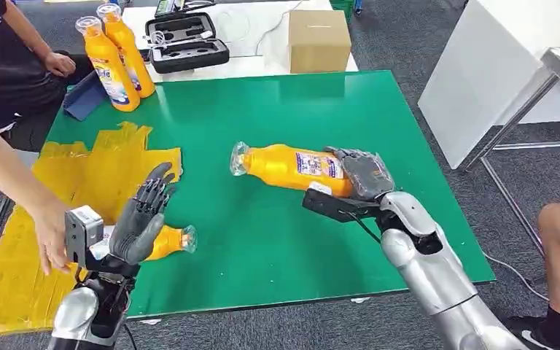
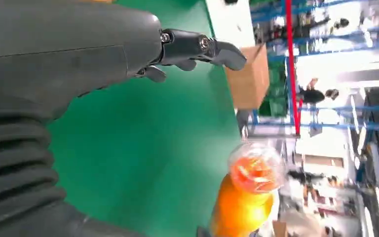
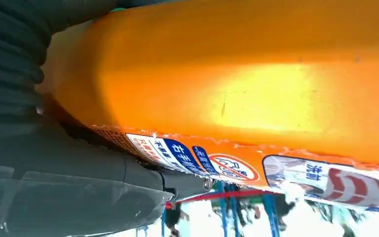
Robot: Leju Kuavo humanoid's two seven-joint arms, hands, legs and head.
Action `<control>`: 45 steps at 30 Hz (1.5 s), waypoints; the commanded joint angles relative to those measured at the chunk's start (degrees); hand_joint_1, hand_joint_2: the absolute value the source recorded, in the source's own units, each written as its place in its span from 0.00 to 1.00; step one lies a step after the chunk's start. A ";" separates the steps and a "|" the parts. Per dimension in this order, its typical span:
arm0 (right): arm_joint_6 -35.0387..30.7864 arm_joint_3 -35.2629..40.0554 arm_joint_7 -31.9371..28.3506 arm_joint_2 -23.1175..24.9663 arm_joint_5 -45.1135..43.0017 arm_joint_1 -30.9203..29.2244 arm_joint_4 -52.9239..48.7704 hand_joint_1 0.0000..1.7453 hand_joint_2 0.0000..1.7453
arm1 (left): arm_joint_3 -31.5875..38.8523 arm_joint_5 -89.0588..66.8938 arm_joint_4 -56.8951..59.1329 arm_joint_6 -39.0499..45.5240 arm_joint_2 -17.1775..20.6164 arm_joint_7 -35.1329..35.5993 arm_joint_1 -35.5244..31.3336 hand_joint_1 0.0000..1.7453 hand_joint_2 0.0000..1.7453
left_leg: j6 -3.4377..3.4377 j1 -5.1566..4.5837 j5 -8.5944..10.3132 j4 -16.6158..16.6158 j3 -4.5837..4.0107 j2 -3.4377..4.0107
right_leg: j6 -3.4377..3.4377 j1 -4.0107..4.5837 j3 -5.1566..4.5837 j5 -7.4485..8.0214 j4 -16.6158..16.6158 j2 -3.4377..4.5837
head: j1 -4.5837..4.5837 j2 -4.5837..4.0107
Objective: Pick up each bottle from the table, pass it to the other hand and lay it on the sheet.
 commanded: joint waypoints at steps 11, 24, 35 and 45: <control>-4.06 3.16 -2.29 14.39 -13.45 0.47 -4.46 1.00 1.00 | -7.85 4.70 1.75 4.39 -8.27 -4.92 -4.82 0.00 1.00 | -0.06 0.03 -0.04 0.00 0.12 0.03 | -0.07 0.03 0.09 -0.03 -0.01 -0.07 | 0.00 0.00; -3.91 7.99 -2.42 16.34 -12.10 1.19 -0.79 1.00 1.00 | -8.94 5.81 2.01 4.92 -8.45 -5.04 -5.96 0.00 1.00 | -0.09 0.06 -0.10 0.00 0.27 0.10 | -0.11 0.08 0.23 -0.07 -0.03 -0.04 | 0.00 0.00; -0.83 17.65 -2.14 16.54 -9.67 2.16 -0.15 1.00 1.00 | -8.04 4.71 1.31 6.01 -7.88 -5.47 -6.38 0.00 1.00 | -0.08 0.04 -0.06 -0.02 0.19 0.13 | -0.09 0.05 0.14 -0.04 -0.03 0.00 | 0.00 0.00; 0.30 24.15 -2.73 14.88 -8.02 2.14 -4.01 1.00 1.00 | -6.22 1.80 1.96 5.70 -6.87 -5.86 -6.52 0.00 1.00 | -0.09 0.08 -0.08 -0.01 0.22 0.08 | -0.12 0.08 0.17 -0.08 -0.03 -0.09 | 0.00 0.00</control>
